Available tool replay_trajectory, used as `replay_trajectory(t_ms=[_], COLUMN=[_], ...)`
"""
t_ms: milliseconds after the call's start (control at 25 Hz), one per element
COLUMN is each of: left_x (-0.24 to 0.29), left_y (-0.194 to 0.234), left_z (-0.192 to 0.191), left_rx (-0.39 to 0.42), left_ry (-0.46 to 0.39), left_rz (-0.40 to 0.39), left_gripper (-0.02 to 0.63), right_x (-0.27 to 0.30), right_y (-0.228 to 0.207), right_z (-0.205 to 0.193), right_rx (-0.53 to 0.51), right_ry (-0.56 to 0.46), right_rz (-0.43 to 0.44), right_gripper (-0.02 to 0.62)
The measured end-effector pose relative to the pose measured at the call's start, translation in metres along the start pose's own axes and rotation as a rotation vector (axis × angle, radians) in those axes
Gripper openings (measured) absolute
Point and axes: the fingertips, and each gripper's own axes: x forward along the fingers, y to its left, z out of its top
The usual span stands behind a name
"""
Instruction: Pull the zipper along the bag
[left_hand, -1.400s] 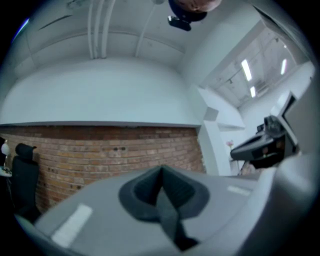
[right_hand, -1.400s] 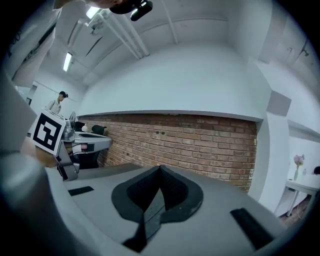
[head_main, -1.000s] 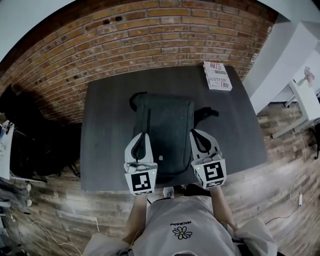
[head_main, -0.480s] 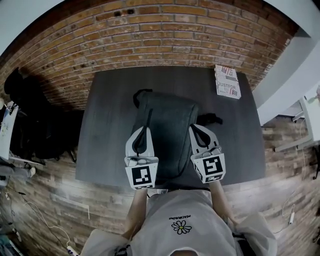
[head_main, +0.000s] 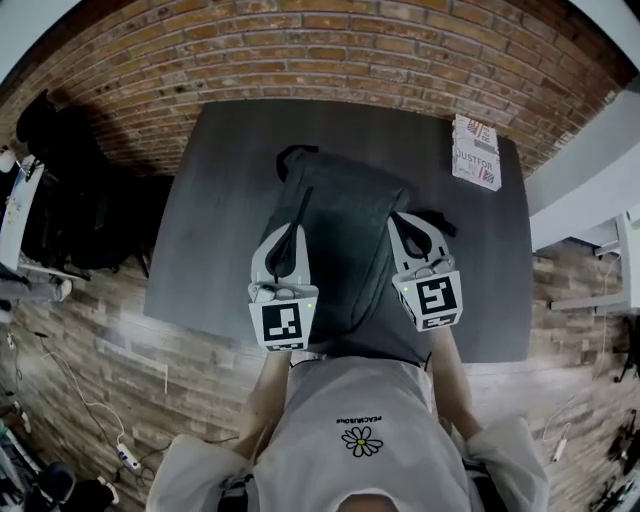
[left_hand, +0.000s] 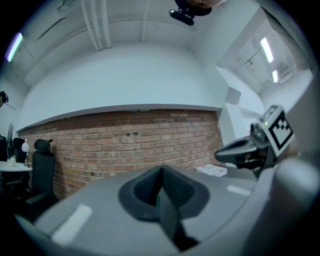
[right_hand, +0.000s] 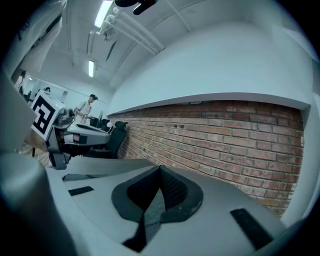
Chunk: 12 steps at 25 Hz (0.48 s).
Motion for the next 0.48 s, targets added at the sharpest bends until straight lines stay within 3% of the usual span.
replay_trajectory(t_ms=[160,320,480], left_x=[-0.007,-0.02,-0.032], left_y=[0.003,-0.007,-0.013], left_z=[-0.027,-0.071,-0.103], left_rx=[-0.015,-0.106,-0.142], left_ry=[0.073,0.202,0.314], left_rz=[0.01,0.025,0.072], left_gripper=[0.031,0.052,0.0], right_x=[0.027,0.05,0.08], right_y=[-0.002,-0.008,-0.007], right_z=[-0.02,-0.043,-0.063], right_rx=[-0.101,-0.177,-0.268], right_ry=[0.034,0.102,0.156], right_rz=[0.089,0.186,0.277], right_gripper=[0.002,0.002,0.002])
